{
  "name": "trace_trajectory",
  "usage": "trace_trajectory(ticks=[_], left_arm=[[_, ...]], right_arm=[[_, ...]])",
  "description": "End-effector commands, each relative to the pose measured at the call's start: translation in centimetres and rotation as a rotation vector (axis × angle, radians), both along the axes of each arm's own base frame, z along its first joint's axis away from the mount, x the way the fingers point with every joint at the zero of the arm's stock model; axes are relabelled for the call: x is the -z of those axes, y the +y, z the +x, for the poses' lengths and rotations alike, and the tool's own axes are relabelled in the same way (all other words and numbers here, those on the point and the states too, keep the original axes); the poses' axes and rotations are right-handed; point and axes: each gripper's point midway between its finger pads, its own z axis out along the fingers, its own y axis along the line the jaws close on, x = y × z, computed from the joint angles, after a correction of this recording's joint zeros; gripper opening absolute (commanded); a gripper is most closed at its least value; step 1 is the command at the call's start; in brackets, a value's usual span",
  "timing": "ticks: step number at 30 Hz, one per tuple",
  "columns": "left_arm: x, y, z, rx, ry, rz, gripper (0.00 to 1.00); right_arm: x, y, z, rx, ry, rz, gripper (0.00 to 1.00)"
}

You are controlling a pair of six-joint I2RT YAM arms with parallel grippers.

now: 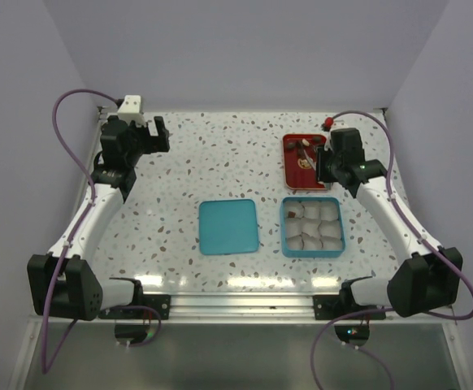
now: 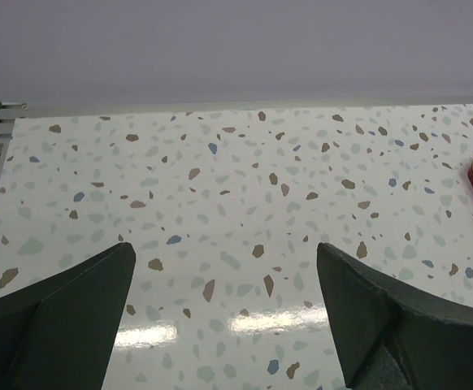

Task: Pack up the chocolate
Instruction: Pick up the fake chocolate from the plate.

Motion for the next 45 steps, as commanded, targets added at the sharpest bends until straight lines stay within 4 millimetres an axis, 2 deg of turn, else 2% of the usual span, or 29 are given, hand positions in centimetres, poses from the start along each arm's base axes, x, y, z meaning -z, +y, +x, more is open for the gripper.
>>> trace_trajectory(ticks=[1,8,16,27,36,45], left_arm=[[-1.5,0.0,0.1,-0.002,-0.037,0.007,1.0],[-1.7,0.0,0.0,-0.004,-0.041,0.005,1.0],[-1.6,0.0,0.0,-0.003,-0.04,0.005,1.0],[-1.4,-0.1,0.1,-0.002,-0.035,0.002,1.0],[-1.4,-0.1,0.1,-0.001,-0.033,0.005,1.0],[-1.2,-0.1,0.1,-0.002,-0.03,0.004,1.0]], right_arm=[[-1.2,-1.1,1.3,0.022,-0.076,-0.043,0.37],[0.2,-1.9,1.4,0.044,-0.046,-0.071,0.37],[1.9,-1.3,1.2,0.018,-0.006,-0.045,0.38],[2.0,-1.2,1.2,0.022,-0.009,-0.032,0.41],[3.1,-1.5,1.8,0.03,0.004,-0.024,0.42],[3.6,-1.0,2.1,0.005,0.007,-0.003,0.37]])
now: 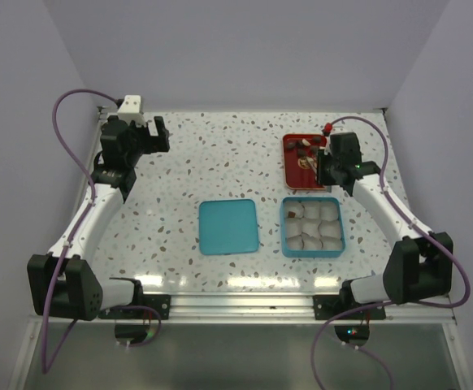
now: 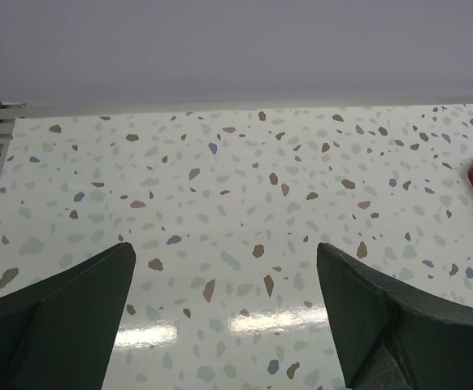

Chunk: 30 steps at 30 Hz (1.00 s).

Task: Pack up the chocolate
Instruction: Pick up the fake chocolate from the plate.

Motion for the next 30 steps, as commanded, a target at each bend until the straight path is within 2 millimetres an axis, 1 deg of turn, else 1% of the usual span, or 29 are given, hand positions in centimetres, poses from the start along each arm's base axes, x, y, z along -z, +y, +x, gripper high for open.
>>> trace_trajectory(ticks=[1,4,10,14,19,22,24,25,26,29,30], left_arm=[[-1.2,-0.1,0.2,0.0,-0.029,0.003,1.0],[-1.3,-0.1,0.1,0.002,-0.032,0.003,1.0],[-1.4,-0.2,0.1,0.005,-0.033,0.003,1.0],[-1.4,-0.2,0.1,0.006,-0.033,0.001,1.0],[-1.5,-0.1,0.0,0.0,-0.038,0.002,1.0],[-1.5,-0.1,0.0,-0.001,-0.038,0.004,1.0],[-1.5,-0.1,0.0,0.002,-0.038,0.005,1.0],[-1.5,-0.2,0.0,0.003,-0.036,0.003,1.0],[-1.5,-0.2,0.0,0.005,-0.038,0.001,1.0],[-1.6,-0.3,-0.1,0.008,-0.038,0.0,1.0],[-1.6,-0.2,0.0,0.006,-0.038,0.001,1.0]], right_arm=[[-0.3,0.5,1.1,-0.02,-0.04,0.027,0.36],[0.0,0.7,1.0,-0.025,-0.028,0.03,0.34],[0.1,0.3,0.8,-0.013,-0.015,0.016,0.34],[0.6,0.4,0.9,-0.016,-0.002,0.014,0.34],[0.9,0.3,1.0,-0.013,0.006,0.005,0.27],[0.0,0.0,0.9,-0.005,-0.007,-0.002,0.26],[-1.3,0.0,0.7,-0.007,-0.034,0.002,0.25],[-1.6,0.0,0.4,-0.007,-0.033,0.004,0.23],[-2.4,0.0,0.1,-0.009,-0.05,0.011,0.23],[-3.3,0.0,-0.8,-0.016,-0.054,0.017,0.22],[-4.0,0.0,-1.2,-0.017,-0.071,0.021,0.22]])
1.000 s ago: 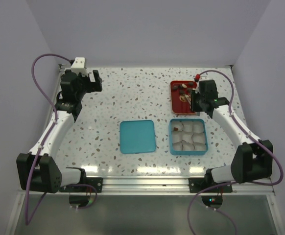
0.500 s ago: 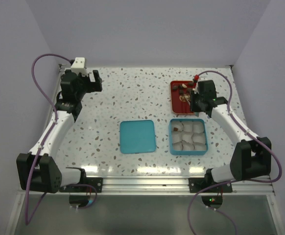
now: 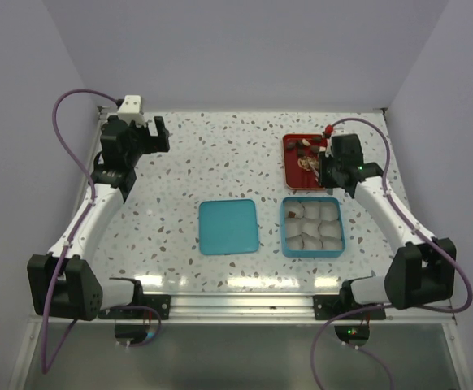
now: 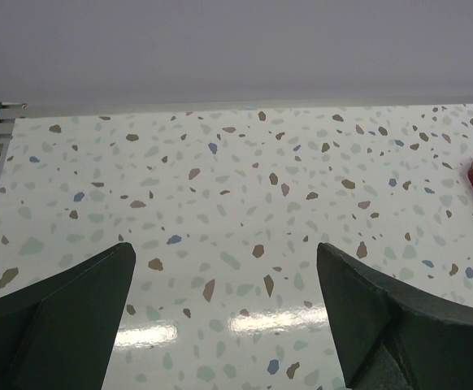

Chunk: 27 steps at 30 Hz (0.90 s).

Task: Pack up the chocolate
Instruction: Pick up the fake chocolate from the plate, then place the fake chocolate in the packing box.

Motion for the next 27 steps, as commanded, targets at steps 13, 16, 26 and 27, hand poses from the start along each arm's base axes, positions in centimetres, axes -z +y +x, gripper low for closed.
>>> trace_trajectory(ticks=[13,16,26,27], left_arm=[[-1.7,-0.6,0.0,0.021,-0.042,-0.009,1.0],[-1.6,-0.6,0.0,0.024,-0.038,-0.01,1.0],[-1.7,-0.7,0.1,0.025,-0.037,-0.011,1.0],[-1.6,-0.7,0.1,0.025,-0.035,-0.013,1.0]], right_arm=[[-10.0,0.9,-6.6,-0.048,-0.106,0.121,0.22],[-10.6,0.8,-8.3,-0.034,-0.084,0.136,0.22],[-10.4,2.0,-14.5,-0.072,0.064,0.217,0.2],[-10.5,1.9,-14.9,-0.068,0.066,0.218,0.2]])
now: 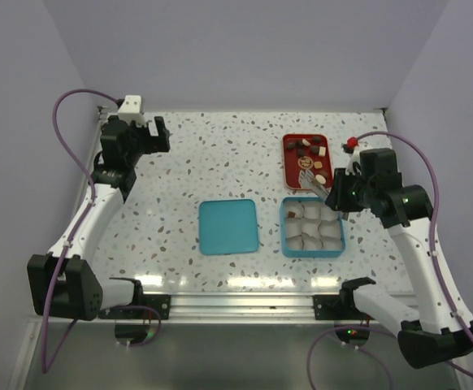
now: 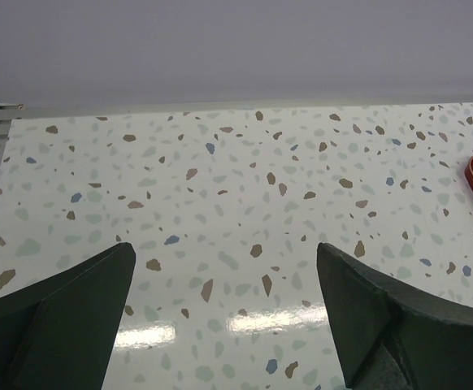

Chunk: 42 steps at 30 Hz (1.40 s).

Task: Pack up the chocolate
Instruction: Place the fake chocolate in the packing box.

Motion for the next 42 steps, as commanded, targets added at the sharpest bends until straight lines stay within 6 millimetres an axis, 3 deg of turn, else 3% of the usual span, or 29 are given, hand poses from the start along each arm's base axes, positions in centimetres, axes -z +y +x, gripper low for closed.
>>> trace_trajectory(ticks=[1,7,12,34,42], left_arm=[[-1.6,-0.5,0.1,0.018,-0.035,-0.011,1.0],[-1.6,-0.6,0.1,0.02,-0.035,-0.016,1.0],[-1.4,-0.7,0.1,0.024,-0.03,-0.018,1.0],[-1.0,-0.7,0.3,0.022,-0.018,-0.015,1.0],[-0.9,-0.6,0.4,0.019,-0.015,-0.012,1.0]], right_arm=[[-0.6,0.2,-2.8,-0.002,0.062,0.029,0.2],[-0.5,-0.8,-4.9,0.021,0.109,-0.001,0.2],[0.2,-1.2,-5.5,0.03,0.128,-0.019,0.2],[2.3,-1.1,-3.4,0.054,0.101,-0.026,0.23],[2.0,-1.5,-3.2,0.061,0.086,-0.041,0.28]])
